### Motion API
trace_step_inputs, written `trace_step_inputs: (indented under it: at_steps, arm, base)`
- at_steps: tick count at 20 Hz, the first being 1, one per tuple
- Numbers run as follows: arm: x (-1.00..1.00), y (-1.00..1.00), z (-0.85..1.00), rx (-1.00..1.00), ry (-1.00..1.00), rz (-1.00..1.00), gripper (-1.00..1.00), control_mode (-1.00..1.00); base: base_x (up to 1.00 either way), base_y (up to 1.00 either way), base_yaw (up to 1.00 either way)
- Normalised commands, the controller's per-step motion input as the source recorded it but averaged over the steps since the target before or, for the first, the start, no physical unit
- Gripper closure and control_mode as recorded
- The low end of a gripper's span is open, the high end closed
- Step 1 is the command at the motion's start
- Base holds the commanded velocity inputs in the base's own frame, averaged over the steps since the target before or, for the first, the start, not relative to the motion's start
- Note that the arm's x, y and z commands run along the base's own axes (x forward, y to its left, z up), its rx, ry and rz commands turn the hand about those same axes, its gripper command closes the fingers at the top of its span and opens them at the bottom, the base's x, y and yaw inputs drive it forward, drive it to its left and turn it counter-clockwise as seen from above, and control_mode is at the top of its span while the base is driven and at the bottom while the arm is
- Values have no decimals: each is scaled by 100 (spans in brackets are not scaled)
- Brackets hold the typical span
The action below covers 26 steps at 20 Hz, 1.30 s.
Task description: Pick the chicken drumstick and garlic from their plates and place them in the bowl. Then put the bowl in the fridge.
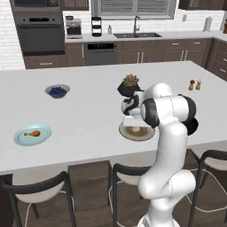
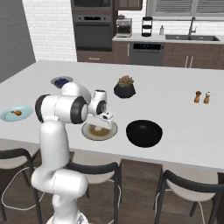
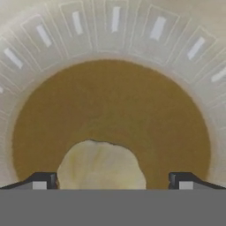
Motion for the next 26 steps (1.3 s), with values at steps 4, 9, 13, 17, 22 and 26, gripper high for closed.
trace_step_inputs:
  at_steps: [4, 9, 13, 17, 22, 26]
  arm:
    - [26, 11, -23, -1, 0, -5, 100, -100]
    - [4, 9, -15, -2, 0, -3, 100, -100]
    - [-45, 0, 4, 0, 0, -5, 100, -100]
    - [-55, -48, 63, 0, -2, -4, 100, -100]
    - [-26, -94, 70, 0, -2, 0, 100, -100]
    - [0, -100, 53, 0, 0, 0, 100, -100]
  base:
    - [0, 0, 0]
    - [0, 0, 0]
    - [0, 0, 0]
    - [0, 0, 0]
    - [0, 0, 0]
    - [0, 0, 0]
